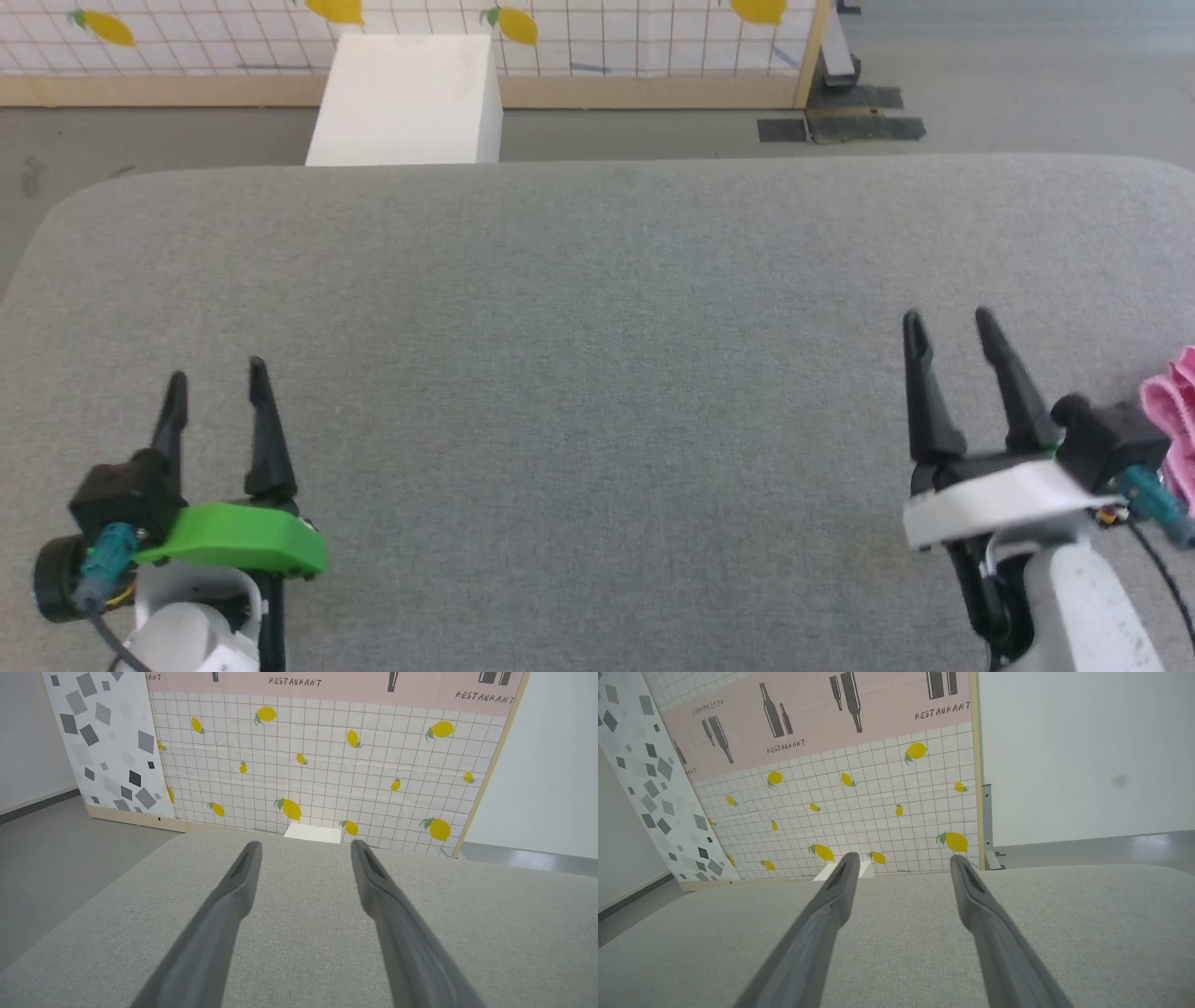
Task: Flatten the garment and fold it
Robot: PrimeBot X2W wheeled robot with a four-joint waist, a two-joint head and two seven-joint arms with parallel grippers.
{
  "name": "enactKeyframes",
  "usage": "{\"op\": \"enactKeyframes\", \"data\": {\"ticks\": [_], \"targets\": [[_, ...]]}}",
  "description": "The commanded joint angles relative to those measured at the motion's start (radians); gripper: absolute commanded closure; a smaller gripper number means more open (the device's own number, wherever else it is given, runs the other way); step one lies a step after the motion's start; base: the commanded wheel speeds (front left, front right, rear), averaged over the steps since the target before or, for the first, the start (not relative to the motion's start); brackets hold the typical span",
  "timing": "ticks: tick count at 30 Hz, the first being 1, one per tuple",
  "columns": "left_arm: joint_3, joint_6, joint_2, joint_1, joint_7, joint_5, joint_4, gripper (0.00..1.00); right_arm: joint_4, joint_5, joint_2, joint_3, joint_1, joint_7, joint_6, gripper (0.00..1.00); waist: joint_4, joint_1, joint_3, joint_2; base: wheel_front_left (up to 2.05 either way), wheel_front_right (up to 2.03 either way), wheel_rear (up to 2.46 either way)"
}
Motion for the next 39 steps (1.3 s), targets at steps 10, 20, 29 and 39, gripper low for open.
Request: {"op": "enactKeyframes", "data": {"ticks": [10, 20, 29, 39], "targets": [[-0.066, -0.058, -0.001, 0.011, -0.006, 0.016, 0.075, 0.0, 0.014, -0.051, 0.001, -0.004, 0.097, -0.013, -0.002, 0.0, 0.003, 0.0, -0.041, 0.0, 0.0, 0.0, 0.0], [-0.086, -0.08, -0.01, 0.021, -0.019, 0.015, 0.105, 0.0, 0.017, -0.032, 0.001, -0.016, 0.137, -0.013, -0.002, 0.0, 0.0, 0.0, -0.045, 0.0, 0.0, 0.0, 0.0], [-0.083, -0.077, -0.005, 0.013, -0.017, 0.019, 0.107, 1.0, 0.016, -0.021, 0.0, -0.019, 0.129, -0.007, 0.0, 1.0, 0.003, 0.0, -0.045, 0.0, 0.0, 0.0, 0.0], [-0.076, -0.081, -0.016, 0.017, -0.004, 0.037, 0.099, 1.0, 0.006, -0.032, 0.0, -0.018, 0.131, 0.006, 0.0, 1.0, 0.002, 0.0, -0.048, 0.0, 0.0, 0.0, 0.0]]}}
